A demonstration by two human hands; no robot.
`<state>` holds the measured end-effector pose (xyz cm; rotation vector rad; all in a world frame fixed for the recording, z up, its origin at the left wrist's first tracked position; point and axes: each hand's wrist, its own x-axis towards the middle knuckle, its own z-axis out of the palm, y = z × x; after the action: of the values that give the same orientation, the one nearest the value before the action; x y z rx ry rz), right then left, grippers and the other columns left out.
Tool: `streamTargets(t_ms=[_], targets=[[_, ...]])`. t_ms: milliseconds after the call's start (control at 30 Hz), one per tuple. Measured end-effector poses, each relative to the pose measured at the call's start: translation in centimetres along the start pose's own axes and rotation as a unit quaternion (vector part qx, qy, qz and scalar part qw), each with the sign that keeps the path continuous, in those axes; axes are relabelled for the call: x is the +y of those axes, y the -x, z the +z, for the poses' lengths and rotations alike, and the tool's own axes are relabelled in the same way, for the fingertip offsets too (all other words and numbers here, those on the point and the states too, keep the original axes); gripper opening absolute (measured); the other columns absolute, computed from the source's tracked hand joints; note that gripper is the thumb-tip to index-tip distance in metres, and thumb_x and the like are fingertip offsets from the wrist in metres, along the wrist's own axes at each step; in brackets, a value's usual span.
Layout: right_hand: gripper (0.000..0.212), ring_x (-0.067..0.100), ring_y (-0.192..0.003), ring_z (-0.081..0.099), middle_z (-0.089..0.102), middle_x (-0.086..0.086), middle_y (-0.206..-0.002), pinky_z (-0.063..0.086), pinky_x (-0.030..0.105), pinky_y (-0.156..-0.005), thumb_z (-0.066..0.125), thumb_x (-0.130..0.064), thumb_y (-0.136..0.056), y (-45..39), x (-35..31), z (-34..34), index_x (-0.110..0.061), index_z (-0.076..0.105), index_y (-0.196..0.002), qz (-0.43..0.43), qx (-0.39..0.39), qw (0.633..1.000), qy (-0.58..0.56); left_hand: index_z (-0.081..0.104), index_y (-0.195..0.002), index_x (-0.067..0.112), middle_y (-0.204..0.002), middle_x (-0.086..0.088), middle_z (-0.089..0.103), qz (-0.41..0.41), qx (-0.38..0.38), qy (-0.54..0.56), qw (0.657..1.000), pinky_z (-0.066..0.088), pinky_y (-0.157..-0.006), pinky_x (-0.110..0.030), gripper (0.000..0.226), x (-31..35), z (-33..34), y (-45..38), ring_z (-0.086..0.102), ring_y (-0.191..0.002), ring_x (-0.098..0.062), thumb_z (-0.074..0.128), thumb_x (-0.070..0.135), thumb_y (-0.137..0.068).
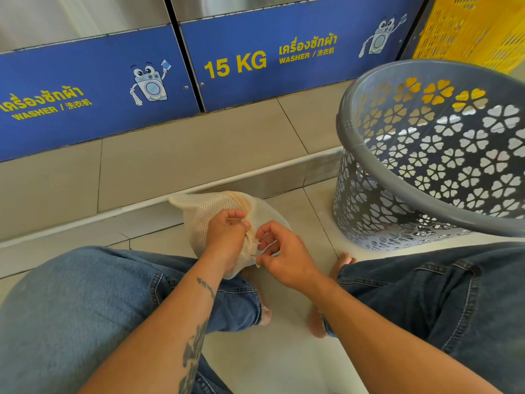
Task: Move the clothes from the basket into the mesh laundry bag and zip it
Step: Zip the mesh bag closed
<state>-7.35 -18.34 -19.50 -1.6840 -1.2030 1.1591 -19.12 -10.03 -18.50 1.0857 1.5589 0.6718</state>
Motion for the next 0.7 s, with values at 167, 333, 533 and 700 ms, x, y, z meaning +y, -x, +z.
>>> streamTargets(t_ms=[167,333,533,700], targets=[[0.039,0.006,-0.064,0.058,0.062,0.0,-0.082,0.056,0.031,-0.064,0.076,-0.001,-0.074,0.2,-0.2,1.2,-0.026,0.057,-0.097,0.004,0.016,1.0,0.002,0.065,-0.09,0.023,-0.101,-0.008,0.068,-0.034,0.002,0.035,0.999,0.054,-0.084,-0.04,0.02,-0.2,-0.1,0.0,0.063,-0.089,-0.023,0.065,0.004,-0.082],[0.039,0.003,-0.061,0.052,0.058,-0.003,-0.078,0.051,0.022,-0.059,0.074,0.0,-0.076,0.6,-0.1,2.1,-0.024,0.054,-0.1,-0.015,0.03,0.999,0.004,0.066,-0.098,0.014,-0.087,-0.008,0.064,-0.077,0.006,0.095,0.992,0.051,-0.068,-0.033,0.022,0.0,-0.3,0.0,0.058,-0.075,-0.019,0.059,-0.003,-0.084],[0.038,0.008,-0.068,0.056,0.06,-0.005,-0.083,0.049,0.019,-0.057,0.073,-0.006,-0.077,0.7,0.5,2.7,-0.029,0.054,-0.1,-0.068,0.037,0.996,0.055,0.065,-0.088,0.015,-0.084,-0.009,0.064,-0.125,0.016,0.119,0.985,0.053,-0.067,-0.035,0.023,-0.4,-0.6,-0.6,0.06,-0.074,-0.021,0.056,-0.006,-0.086],[0.026,0.006,-0.072,0.06,0.062,-0.012,-0.084,0.056,0.03,-0.064,0.075,-0.016,-0.076,0.2,0.6,2.5,-0.028,0.059,-0.093,-0.089,0.046,0.989,0.107,0.065,-0.086,0.015,-0.081,-0.007,0.064,-0.139,0.019,0.108,0.984,0.053,-0.072,-0.037,0.025,-1.1,-0.5,-1.0,0.059,-0.078,-0.023,0.053,-0.006,-0.086]])
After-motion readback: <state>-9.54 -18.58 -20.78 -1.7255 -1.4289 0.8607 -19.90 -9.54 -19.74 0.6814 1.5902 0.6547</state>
